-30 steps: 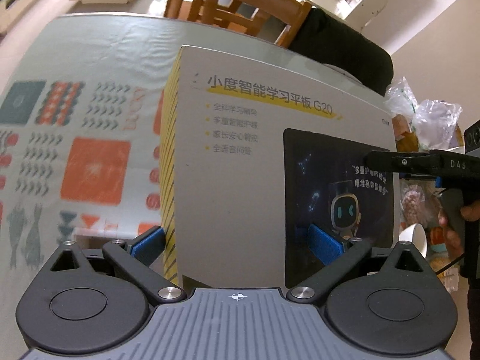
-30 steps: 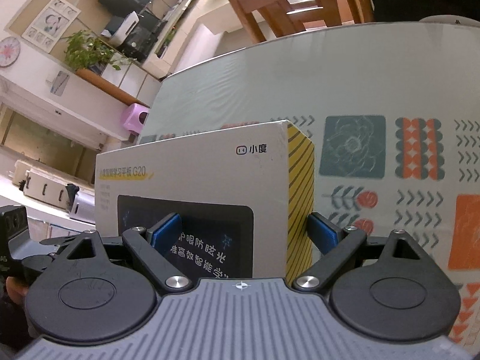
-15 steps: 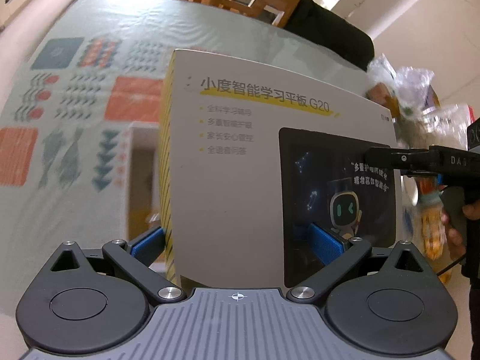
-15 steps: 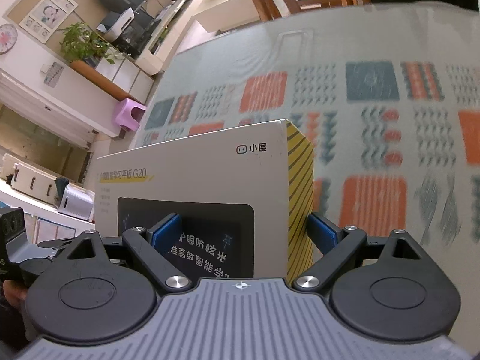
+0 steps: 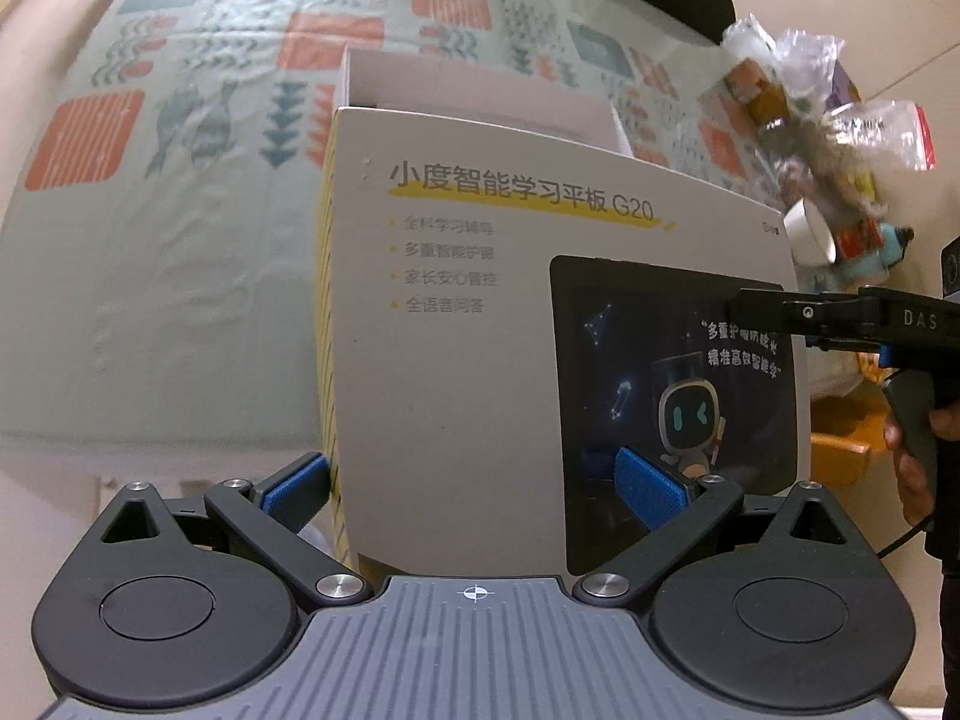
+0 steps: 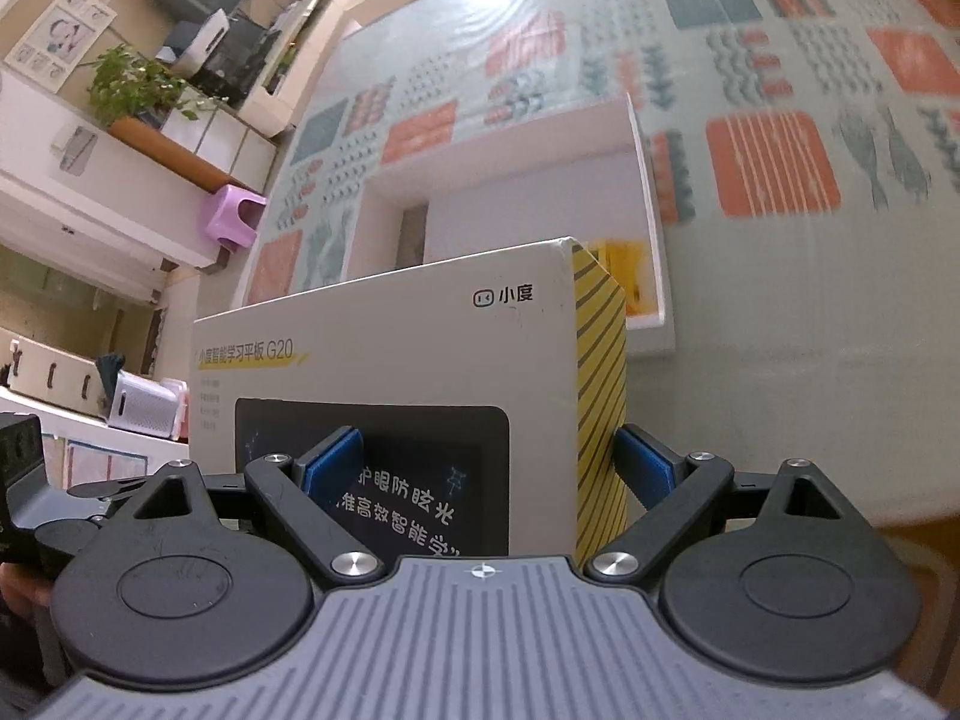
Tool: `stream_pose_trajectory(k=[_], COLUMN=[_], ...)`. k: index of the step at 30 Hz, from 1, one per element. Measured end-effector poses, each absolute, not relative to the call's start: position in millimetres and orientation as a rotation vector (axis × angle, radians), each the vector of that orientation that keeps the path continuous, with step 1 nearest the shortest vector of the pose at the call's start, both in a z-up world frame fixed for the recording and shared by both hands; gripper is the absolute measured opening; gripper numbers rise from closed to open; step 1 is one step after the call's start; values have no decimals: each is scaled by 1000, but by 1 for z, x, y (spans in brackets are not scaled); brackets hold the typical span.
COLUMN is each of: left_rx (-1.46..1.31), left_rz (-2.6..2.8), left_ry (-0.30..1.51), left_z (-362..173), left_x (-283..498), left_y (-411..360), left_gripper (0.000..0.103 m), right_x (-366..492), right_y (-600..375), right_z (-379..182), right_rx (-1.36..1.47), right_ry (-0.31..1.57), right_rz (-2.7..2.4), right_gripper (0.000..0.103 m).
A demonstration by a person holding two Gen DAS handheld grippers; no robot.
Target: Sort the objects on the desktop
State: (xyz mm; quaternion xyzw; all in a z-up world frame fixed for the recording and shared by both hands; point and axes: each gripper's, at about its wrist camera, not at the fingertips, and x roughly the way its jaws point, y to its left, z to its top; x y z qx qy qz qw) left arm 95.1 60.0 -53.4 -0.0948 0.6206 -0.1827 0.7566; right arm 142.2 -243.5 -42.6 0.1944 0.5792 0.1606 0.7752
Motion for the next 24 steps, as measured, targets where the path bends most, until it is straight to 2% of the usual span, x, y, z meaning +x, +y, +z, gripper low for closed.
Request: stream_pose_trajectory(k=[24], left_rx=[-222], left_rz=[-313], left_ry=[1389], left_z=[-63], left_x=[12], left_y=[55], left_gripper=[102], right_x=[72], right_y=[-244], right_z=[-59], right_rx=[403], right_ry=[1302], right_rz=[395], right_gripper=[103])
